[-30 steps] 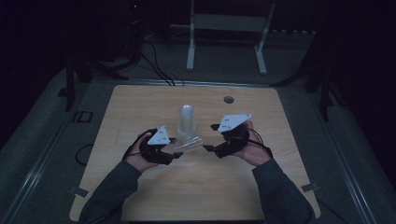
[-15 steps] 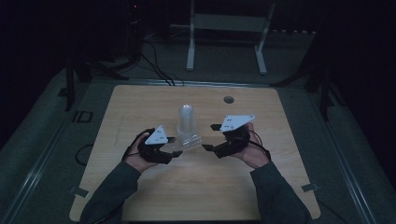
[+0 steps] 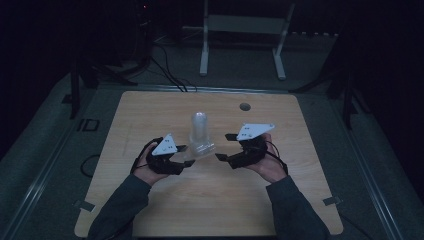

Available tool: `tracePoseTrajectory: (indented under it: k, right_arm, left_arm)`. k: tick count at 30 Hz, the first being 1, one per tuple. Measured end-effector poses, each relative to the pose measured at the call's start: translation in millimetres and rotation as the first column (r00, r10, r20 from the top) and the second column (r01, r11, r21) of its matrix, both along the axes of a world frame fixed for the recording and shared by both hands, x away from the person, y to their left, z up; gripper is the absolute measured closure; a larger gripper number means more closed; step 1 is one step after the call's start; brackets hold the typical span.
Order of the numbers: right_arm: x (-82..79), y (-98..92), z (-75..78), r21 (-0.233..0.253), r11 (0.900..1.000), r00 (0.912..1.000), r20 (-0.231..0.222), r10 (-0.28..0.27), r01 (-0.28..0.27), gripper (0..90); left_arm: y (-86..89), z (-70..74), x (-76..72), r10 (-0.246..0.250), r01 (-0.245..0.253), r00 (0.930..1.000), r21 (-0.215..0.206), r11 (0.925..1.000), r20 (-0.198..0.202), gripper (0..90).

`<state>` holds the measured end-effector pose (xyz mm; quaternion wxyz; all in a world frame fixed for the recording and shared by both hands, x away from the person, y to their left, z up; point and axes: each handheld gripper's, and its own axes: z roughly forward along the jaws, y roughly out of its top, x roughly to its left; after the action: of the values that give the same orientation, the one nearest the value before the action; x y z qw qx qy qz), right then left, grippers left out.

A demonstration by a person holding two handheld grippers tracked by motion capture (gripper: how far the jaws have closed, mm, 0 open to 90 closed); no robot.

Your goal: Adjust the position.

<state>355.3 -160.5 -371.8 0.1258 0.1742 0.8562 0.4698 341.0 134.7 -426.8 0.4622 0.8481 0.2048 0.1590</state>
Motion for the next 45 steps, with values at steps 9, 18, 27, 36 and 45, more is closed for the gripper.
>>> tracePoseTrajectory:
  k: [9, 18, 27, 36, 45]
  right_arm:
    - [0.0, -0.7, -3.6, 0.029, 1.0, 0.9999, -0.013, 0.002, -0.002, 23.5]
    - [-3.0, 0.0, -5.8, 0.042, 0.999, 0.9999, -0.015, 0.006, -0.005, 23.4]
    - [-3.9, -0.4, -10.3, 0.078, 0.997, 0.9997, -0.024, -0.003, 0.005, 23.2]
    - [-4.3, 0.6, -12.6, 0.109, 0.994, 0.9995, -0.03, -0.009, 0.012, 23.2]
    - [-4.6, 0.9, -14.9, 0.153, 0.988, 0.9994, -0.03, -0.018, 0.022, 23.2]
  left_arm:
    - [4.4, 0.4, 0.6, 0.001, -0.001, 1.0, -0.051, 0.9987, -0.006, 41.8]
    - [9.5, 1.6, 1.6, -0.011, 0.008, 0.9997, -0.116, 0.9933, -0.022, 41.8]
    - [14.6, 1.9, 1.6, -0.008, 0.003, 0.9995, -0.173, 0.985, -0.029, 41.8]
    - [16.2, 5.4, -0.4, -0.002, -0.002, 0.9998, -0.207, 0.9783, -0.018, 41.8]
    - [16.8, 5.8, -0.6, -0.012, 0.006, 0.9996, -0.239, 0.9711, -0.024, 41.8]
